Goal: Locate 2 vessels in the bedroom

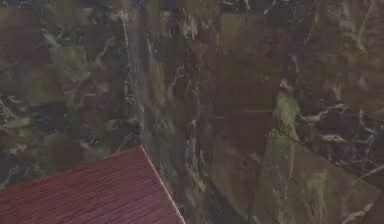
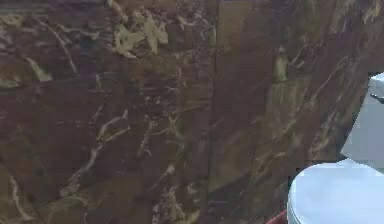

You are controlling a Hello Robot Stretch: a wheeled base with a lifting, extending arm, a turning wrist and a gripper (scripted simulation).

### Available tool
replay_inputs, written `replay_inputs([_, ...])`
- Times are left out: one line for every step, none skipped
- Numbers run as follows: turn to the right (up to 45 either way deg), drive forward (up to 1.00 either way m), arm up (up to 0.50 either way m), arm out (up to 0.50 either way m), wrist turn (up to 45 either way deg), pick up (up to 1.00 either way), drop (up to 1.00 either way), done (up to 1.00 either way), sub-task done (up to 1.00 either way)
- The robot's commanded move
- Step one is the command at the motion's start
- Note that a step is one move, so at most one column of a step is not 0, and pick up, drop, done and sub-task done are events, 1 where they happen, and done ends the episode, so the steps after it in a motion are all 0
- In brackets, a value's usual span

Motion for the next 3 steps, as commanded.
replay_inputs([-45.0,0.0,0.0,0.0,0.0,0.0,0.0,0.0,0.0])
replay_inputs([-45.0,0.0,0.0,0.0,0.0,0.0,0.0,0.0,0.0])
replay_inputs([-18.0,0.0,0.0,0.0,0.0,0.0,0.0,0.0,0.0])
